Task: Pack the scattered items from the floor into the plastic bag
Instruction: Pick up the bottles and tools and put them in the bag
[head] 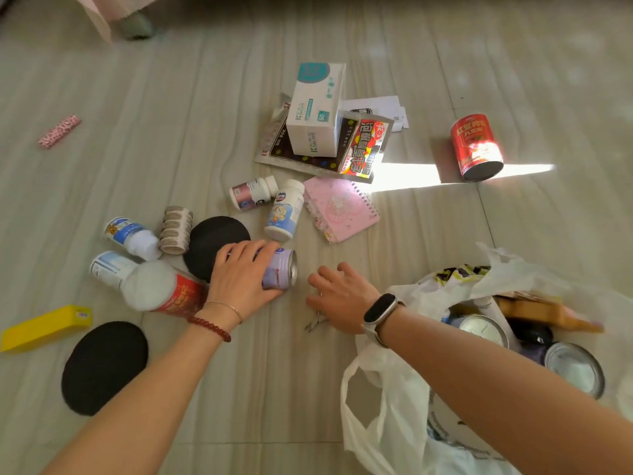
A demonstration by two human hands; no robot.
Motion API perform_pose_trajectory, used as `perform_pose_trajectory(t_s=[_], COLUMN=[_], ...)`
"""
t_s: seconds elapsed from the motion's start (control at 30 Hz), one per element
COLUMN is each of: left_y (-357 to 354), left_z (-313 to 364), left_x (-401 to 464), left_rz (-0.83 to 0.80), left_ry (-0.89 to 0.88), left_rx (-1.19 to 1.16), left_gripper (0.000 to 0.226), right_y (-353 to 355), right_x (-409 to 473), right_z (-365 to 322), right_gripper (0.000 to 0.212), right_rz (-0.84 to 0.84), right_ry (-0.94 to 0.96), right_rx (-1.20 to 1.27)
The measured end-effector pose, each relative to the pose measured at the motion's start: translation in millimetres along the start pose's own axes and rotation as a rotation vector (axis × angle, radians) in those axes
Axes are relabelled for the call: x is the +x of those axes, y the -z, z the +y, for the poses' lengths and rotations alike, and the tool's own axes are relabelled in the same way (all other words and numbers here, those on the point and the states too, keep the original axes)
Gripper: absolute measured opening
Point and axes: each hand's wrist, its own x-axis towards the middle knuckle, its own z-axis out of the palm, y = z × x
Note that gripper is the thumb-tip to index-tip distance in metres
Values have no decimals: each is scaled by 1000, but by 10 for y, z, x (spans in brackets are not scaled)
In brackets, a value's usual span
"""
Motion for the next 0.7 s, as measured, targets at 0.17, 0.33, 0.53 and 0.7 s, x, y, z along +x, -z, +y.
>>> perform_pose_trajectory(t_s=[0.17,0.33,0.53,0.7], left_y=[199,447,991,1381], left_z=[159,424,915,1593], left_x=[-125,-199,-125,-140], left_rz=[170,359,382,218], left_ry=[353,526,370,80], left_rx=[-473,-840,-1087,-1218], left_gripper=[72,72,72,62], right_y=[-4,264,723,920], right_x=[-65,-222,-735,-1532], right_z=[75,212,511,841], right_gripper=[31,25,18,16], right_rz=[34,275,620,826], right_ry=[-144,-401,-513,-577], right_rx=[260,848,1111,1167])
